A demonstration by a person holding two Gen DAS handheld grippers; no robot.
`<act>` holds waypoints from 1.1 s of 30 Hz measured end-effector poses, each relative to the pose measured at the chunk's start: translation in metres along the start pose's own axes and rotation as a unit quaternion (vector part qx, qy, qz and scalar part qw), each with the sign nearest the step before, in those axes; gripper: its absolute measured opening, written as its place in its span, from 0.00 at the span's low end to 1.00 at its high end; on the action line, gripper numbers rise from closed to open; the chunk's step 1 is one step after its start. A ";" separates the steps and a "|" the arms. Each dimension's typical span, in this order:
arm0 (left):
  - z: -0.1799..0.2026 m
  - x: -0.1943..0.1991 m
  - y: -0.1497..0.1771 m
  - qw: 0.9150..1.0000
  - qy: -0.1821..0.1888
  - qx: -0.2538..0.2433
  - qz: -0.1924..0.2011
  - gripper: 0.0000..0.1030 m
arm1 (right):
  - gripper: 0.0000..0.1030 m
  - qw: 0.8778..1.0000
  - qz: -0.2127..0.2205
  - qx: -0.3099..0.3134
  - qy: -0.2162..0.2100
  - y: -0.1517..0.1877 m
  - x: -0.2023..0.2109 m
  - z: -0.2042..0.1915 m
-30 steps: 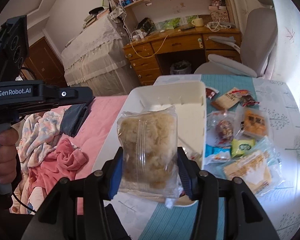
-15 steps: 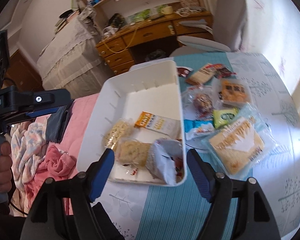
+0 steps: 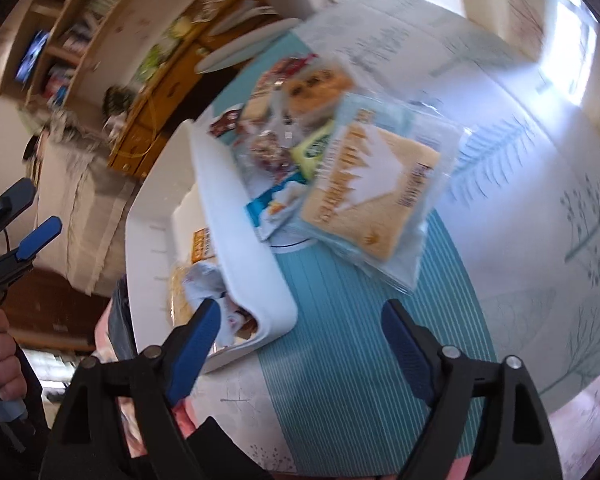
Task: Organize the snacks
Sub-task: 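Move the right tool to the large bread bag while the left tool reaches the orange snack bag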
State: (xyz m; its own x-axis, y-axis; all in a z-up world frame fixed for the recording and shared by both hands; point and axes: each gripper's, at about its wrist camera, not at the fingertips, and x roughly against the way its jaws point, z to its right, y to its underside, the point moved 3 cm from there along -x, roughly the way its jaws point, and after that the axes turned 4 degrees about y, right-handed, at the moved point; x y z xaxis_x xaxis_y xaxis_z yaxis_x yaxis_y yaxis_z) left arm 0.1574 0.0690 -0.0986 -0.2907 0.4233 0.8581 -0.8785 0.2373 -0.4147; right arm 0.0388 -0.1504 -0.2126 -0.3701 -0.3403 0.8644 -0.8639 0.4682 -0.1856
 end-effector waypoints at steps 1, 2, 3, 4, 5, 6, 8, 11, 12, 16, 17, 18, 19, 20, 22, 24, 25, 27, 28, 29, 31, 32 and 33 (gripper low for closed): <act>0.004 -0.006 -0.008 1.000 -0.005 -0.012 -0.006 0.83 | 0.88 1.000 -0.002 -0.016 0.000 -0.003 -0.002 0.007; 0.008 -0.012 -0.015 1.000 -0.011 -0.025 -0.014 0.83 | 0.88 1.000 -0.004 -0.026 0.000 -0.006 -0.004 0.011; 0.011 -0.018 -0.020 0.999 -0.016 -0.034 -0.021 0.84 | 0.88 0.999 -0.012 -0.044 0.001 -0.010 -0.008 0.018; 0.016 -0.026 -0.029 0.998 -0.022 -0.048 -0.034 0.85 | 0.88 0.998 -0.018 -0.056 0.001 -0.012 -0.011 0.022; 0.020 -0.034 -0.035 0.997 -0.026 -0.061 -0.044 0.86 | 0.88 0.997 -0.024 -0.072 -0.001 -0.016 -0.014 0.027; 0.024 -0.042 -0.041 0.996 -0.029 -0.071 -0.053 0.87 | 0.88 0.996 -0.028 -0.088 -0.005 -0.020 -0.017 0.031; 0.032 -0.060 -0.051 0.992 -0.031 -0.097 -0.076 0.87 | 0.89 0.994 -0.033 -0.106 -0.010 -0.026 -0.022 0.034; 0.042 -0.089 -0.063 0.986 -0.033 -0.126 -0.104 0.87 | 0.89 0.992 -0.044 -0.119 -0.012 -0.037 -0.034 0.039; 0.045 -0.097 -0.066 0.984 -0.033 -0.133 -0.111 0.87 | 0.89 0.991 -0.050 -0.122 -0.014 -0.040 -0.039 0.042; 0.053 -0.139 -0.079 0.977 -0.034 -0.156 -0.144 0.87 | 0.89 0.988 -0.067 -0.139 -0.014 -0.050 -0.051 0.053; 0.053 -0.149 -0.082 0.975 -0.034 -0.156 -0.153 0.87 | 0.88 0.988 -0.068 -0.140 -0.014 -0.052 -0.051 0.055; 0.054 -0.156 -0.084 0.974 -0.036 -0.158 -0.158 0.87 | 0.88 0.988 -0.070 -0.140 -0.016 -0.054 -0.053 0.057; 0.055 -0.165 -0.086 0.972 -0.038 -0.161 -0.164 0.88 | 0.87 0.987 -0.071 -0.140 -0.017 -0.056 -0.054 0.059; 0.056 -0.177 -0.089 0.970 -0.041 -0.167 -0.173 0.88 | 0.85 0.987 -0.072 -0.140 -0.018 -0.059 -0.055 0.061; 0.058 -0.194 -0.091 0.965 -0.046 -0.178 -0.187 0.90 | 0.74 0.988 -0.075 -0.137 -0.020 -0.063 -0.057 0.064; 0.061 -0.215 -0.091 0.958 -0.053 -0.193 -0.206 0.92 | 0.68 0.988 -0.080 -0.133 -0.026 -0.068 -0.059 0.067; 0.061 -0.222 -0.089 0.955 -0.057 -0.199 -0.212 0.92 | 0.66 0.988 -0.080 -0.132 -0.030 -0.070 -0.059 0.068; 0.063 -0.240 -0.086 0.947 -0.064 -0.215 -0.230 0.92 | 0.65 0.988 -0.084 -0.124 -0.040 -0.074 -0.061 0.068; 0.063 -0.245 -0.085 0.945 -0.067 -0.218 -0.235 0.93 | 0.65 0.988 -0.086 -0.118 -0.045 -0.075 -0.062 0.068; 0.064 -0.252 -0.083 0.942 -0.070 -0.222 -0.241 0.94 | 0.63 0.989 -0.089 -0.112 -0.048 -0.077 -0.063 0.067; 0.064 -0.263 -0.080 0.938 -0.070 -0.226 -0.253 0.96 | 0.53 0.989 -0.090 -0.109 -0.048 -0.080 -0.064 0.069; 0.063 -0.267 -0.078 0.936 -0.071 -0.226 -0.259 0.96 | 0.50 0.989 -0.090 -0.110 -0.047 -0.081 -0.065 0.071; 0.063 -0.273 -0.076 0.934 -0.077 -0.227 -0.266 0.96 | 0.43 0.989 -0.092 -0.111 -0.045 -0.083 -0.066 0.073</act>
State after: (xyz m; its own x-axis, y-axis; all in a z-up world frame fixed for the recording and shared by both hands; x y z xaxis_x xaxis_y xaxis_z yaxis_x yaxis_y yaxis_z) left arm 0.2797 -0.1195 -0.2821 0.0589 0.0171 0.9981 -0.6727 0.7394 0.0270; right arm 0.1096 -0.2262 -0.2885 -0.2518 -0.5021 0.8273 -0.8266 0.5562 0.0860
